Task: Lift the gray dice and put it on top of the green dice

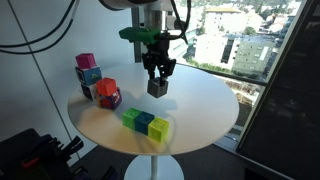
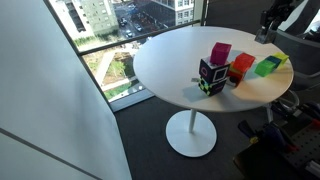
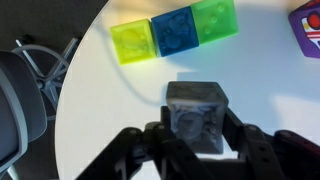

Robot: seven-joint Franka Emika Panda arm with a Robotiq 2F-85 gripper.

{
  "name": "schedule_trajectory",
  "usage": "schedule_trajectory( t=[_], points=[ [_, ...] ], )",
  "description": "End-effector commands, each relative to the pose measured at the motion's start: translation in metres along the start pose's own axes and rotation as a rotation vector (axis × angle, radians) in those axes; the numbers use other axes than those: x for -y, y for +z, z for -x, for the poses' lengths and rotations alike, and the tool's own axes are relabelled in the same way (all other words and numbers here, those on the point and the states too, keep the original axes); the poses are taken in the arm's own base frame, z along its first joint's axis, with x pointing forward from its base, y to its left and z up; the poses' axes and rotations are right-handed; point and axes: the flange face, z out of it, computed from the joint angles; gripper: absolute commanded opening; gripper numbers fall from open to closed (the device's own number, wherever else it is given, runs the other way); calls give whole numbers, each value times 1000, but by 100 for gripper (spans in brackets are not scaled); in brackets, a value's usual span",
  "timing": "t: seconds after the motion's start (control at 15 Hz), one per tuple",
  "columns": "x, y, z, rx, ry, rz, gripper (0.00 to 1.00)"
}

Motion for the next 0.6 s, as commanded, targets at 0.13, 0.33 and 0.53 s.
schedule_trajectory(
  t=[0.13,0.33,0.53],
  points=[
    [17,-23,22,15,-161,-14,27],
    [23,-27,34,22,-223,-13,27],
    [25,-28,44,7,-241,2,27]
  ],
)
